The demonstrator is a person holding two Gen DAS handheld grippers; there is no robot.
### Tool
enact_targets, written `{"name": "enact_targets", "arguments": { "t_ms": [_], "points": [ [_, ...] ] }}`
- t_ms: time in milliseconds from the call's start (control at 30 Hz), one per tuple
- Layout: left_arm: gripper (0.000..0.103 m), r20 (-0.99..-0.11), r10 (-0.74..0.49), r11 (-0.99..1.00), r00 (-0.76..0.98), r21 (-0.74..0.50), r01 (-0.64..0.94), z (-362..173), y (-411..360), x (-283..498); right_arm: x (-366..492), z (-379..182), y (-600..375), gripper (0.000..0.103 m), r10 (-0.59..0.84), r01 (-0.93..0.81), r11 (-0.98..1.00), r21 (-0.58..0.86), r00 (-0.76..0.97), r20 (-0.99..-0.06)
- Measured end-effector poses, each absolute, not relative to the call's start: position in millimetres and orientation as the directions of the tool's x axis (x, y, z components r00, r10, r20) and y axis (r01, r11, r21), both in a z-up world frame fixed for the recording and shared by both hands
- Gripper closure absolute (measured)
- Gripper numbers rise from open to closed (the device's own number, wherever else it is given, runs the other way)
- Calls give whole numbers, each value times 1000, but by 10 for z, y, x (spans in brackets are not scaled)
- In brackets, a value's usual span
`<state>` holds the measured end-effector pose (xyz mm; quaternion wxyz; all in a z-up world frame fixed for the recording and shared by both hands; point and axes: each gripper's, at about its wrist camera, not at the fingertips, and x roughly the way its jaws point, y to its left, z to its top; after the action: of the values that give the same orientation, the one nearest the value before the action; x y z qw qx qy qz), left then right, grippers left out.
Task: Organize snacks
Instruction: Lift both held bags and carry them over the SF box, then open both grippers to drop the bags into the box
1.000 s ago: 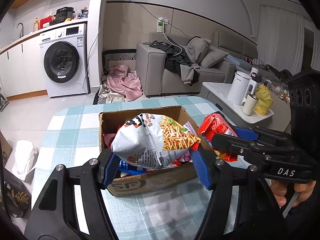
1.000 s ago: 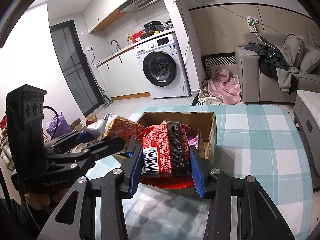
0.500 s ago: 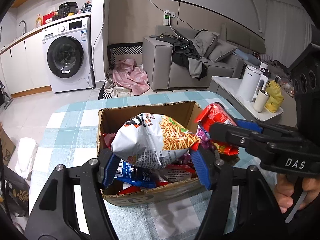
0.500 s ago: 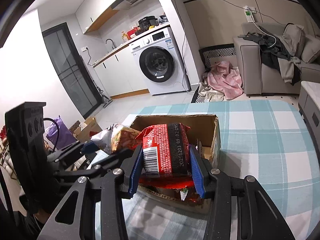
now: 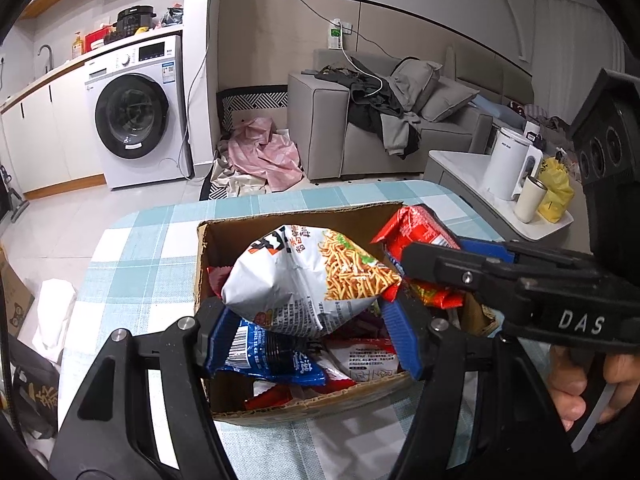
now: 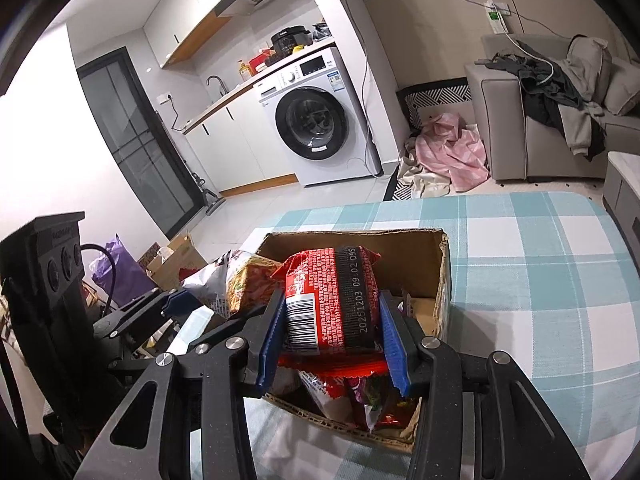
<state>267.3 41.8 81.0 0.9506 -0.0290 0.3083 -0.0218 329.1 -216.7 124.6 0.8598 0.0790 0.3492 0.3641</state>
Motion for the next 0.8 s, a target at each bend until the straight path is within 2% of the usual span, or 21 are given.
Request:
{"name": "enact_targets", "arguments": {
  "t_ms": [600,667,733,800],
  "points": [
    [38,-593,-60,998,803,-48,39,572,347,2907,3438,1184,-2059,58,639,-514,764,390,518,-568],
    [37,-597,-61,998,800,-51,38,569,351,2911,3431,1200,-2066,51,636,-512,767,387,526,-564],
    [36,-599,-67,997,798,-61,38,571,363,2907,3420,1224,-2088,48,638,-513,766,387,533,-555],
    [35,-601,-66,997,796,-66,33,575,375,2895,3408,1244,-2123,39,634,-511,769,383,541,-552]
  ]
}}
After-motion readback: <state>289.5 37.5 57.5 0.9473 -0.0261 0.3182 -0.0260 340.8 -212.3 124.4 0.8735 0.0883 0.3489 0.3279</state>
